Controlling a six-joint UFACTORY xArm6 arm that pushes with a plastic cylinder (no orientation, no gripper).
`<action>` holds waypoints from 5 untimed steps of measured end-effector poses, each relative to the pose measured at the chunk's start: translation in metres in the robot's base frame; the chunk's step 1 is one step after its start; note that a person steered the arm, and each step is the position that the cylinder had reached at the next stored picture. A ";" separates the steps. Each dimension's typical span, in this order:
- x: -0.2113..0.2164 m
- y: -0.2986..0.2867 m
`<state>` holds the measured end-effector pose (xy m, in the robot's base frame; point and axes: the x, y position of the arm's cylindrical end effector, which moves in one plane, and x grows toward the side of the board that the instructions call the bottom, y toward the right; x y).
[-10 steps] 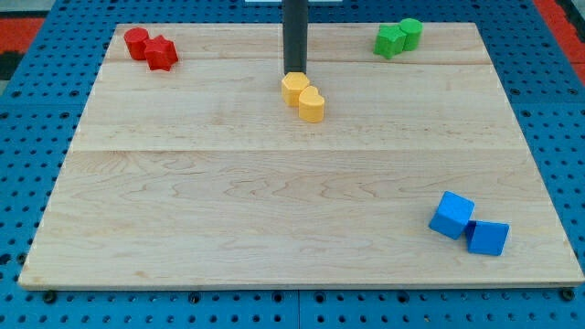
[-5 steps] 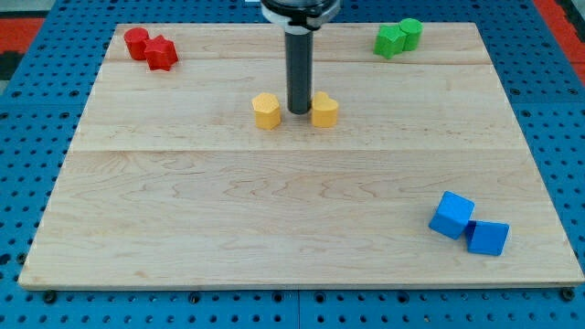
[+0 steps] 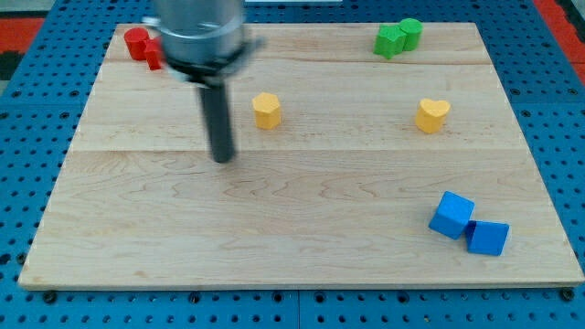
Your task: Move the yellow blocks below the green blocks
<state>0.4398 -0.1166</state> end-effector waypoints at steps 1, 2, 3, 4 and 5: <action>-0.066 0.031; -0.049 0.058; -0.030 0.135; -0.004 0.118; -0.034 0.061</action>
<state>0.4054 -0.0552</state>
